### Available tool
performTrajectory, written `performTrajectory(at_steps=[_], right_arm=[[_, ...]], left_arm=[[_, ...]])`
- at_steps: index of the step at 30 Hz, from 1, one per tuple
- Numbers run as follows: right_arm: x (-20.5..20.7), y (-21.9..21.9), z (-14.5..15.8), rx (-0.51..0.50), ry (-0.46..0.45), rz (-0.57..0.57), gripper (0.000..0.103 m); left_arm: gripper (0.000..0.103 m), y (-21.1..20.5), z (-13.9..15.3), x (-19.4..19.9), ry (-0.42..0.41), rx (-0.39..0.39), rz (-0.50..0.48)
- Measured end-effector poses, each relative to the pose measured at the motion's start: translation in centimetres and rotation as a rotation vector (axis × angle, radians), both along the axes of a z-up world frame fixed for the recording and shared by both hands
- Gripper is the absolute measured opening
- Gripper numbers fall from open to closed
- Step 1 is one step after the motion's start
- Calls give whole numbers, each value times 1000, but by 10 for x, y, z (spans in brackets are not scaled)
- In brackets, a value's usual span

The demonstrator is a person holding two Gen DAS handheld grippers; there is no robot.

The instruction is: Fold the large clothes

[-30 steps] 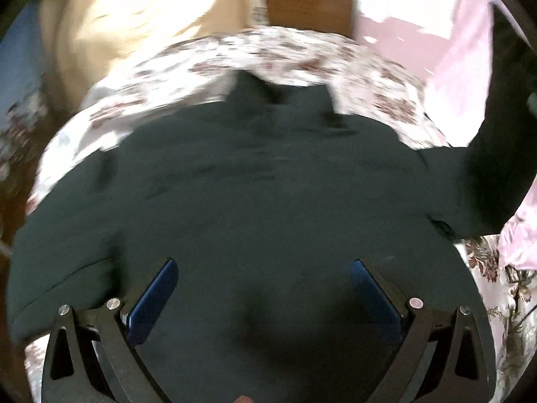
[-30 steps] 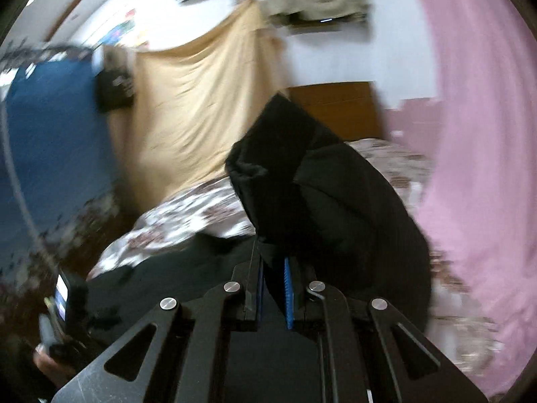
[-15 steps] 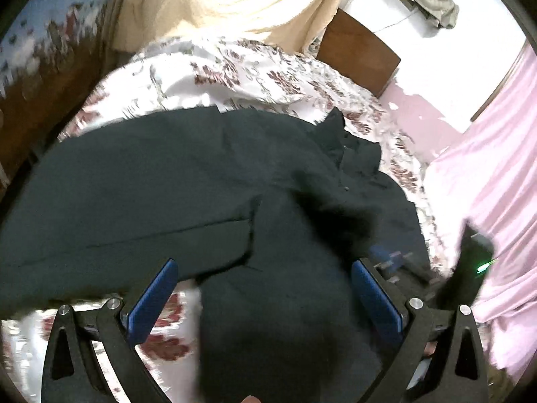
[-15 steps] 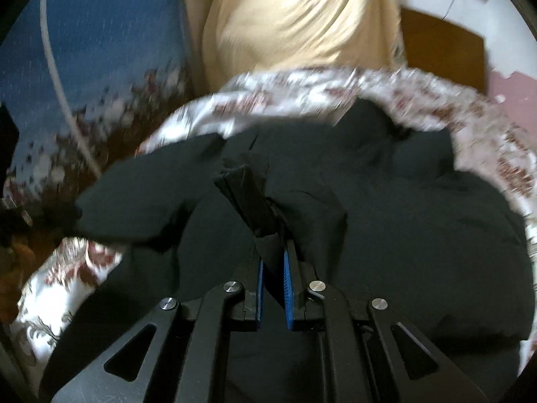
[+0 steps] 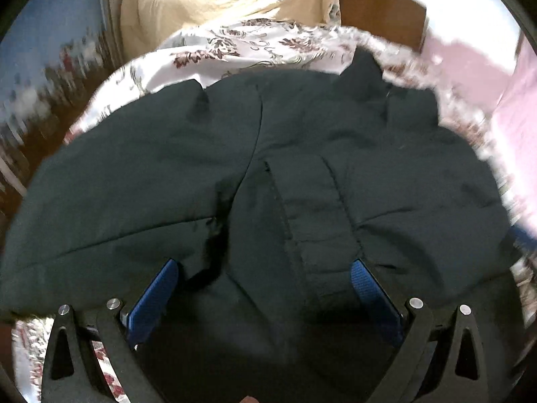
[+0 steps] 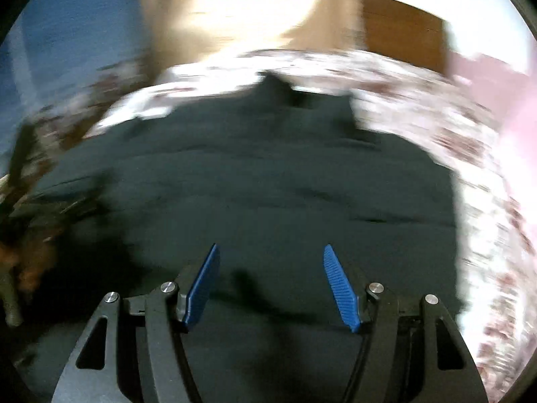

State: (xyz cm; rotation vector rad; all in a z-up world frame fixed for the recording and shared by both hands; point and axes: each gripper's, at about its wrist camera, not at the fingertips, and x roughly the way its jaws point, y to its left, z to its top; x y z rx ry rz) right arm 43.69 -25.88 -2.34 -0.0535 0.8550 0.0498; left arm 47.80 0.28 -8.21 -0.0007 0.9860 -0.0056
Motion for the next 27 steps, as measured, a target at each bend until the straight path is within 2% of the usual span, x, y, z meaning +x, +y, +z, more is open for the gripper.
performTrajectory(at_steps=[1,3,6,11,18,20,23,25,27], right_arm=[[6,-28,-6,-27,-4,-76,59],[16,-71,-18,-36,14,-201,59],[21,-122,-39,51,46,-310,58],[29,-118,-76,66,84,-297,58],[28,-119,-84,94,64,-298,60],[30,-121,-83,96,61,-297,62],[32,-120,-80,93,57,-282,70],[33,-113,-71,63,59,-287,76],[27,-102,-56,84,29,-287,92]], left_arm=[[103,-9,-6,1,-3,64,-2],[103,-12,-10,-1,-11,117,-7],[103,-13,-15,2,-26,148,-3],[103,-19,-23,-2,-57,183,7],[103,-23,-26,-9,-87,199,12],[103,-22,-26,-10,-90,195,12],[103,-16,-19,-12,-80,156,4],[103,-8,-10,-16,-54,94,-13],[103,10,7,-31,-45,-34,-25]])
